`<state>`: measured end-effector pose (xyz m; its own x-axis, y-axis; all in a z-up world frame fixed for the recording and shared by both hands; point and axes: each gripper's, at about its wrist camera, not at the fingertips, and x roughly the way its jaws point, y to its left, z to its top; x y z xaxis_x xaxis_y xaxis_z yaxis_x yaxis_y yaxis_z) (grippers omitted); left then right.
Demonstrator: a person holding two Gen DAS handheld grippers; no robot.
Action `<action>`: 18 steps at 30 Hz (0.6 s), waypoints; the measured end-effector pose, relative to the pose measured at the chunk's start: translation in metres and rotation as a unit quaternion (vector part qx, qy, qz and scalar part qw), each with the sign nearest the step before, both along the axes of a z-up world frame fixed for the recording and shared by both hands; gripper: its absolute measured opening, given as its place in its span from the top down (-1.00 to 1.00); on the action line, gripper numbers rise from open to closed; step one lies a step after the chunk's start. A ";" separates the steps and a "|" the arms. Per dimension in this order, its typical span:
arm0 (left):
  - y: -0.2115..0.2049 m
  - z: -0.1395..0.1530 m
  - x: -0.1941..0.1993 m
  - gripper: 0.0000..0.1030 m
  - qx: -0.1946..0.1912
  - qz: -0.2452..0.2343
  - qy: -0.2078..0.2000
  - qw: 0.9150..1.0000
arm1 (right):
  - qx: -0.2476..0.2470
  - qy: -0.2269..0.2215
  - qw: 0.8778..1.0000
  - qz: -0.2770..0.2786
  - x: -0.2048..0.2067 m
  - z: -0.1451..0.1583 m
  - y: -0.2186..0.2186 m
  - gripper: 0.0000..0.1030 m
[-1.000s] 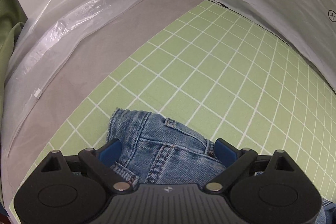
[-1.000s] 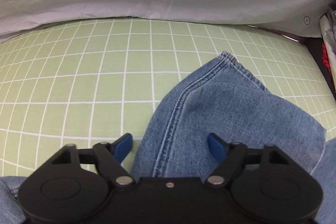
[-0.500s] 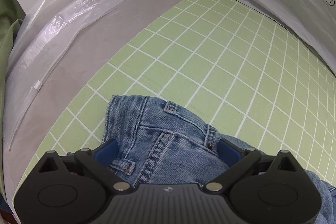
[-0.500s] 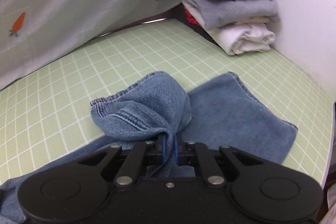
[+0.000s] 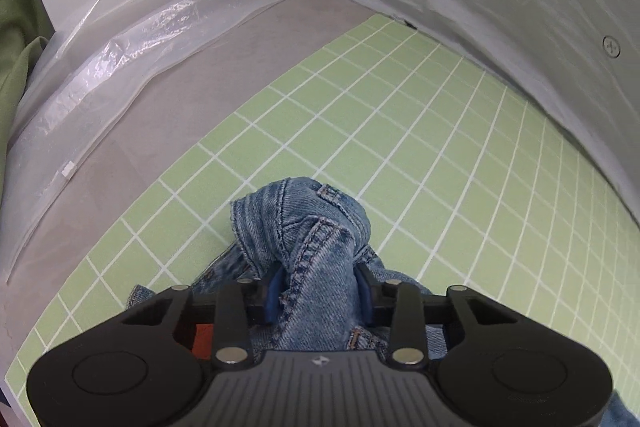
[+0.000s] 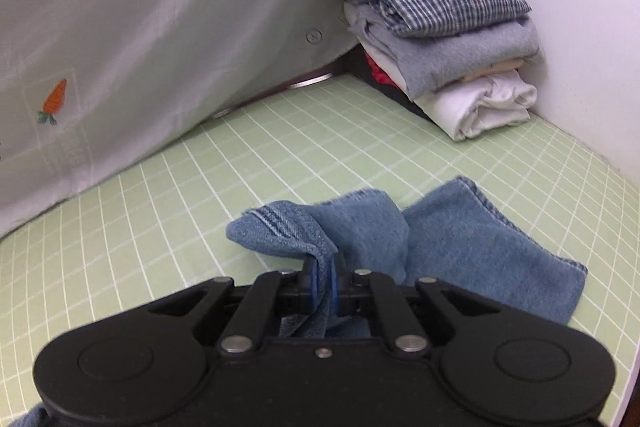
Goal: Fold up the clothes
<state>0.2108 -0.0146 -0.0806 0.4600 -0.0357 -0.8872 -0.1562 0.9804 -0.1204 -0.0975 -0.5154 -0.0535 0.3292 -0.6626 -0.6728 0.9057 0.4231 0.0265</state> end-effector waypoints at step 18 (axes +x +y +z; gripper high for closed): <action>-0.039 0.062 0.071 -0.75 -0.028 -0.006 -0.151 0.988 | -0.087 -0.040 0.988 0.125 0.131 0.056 -0.037 -0.48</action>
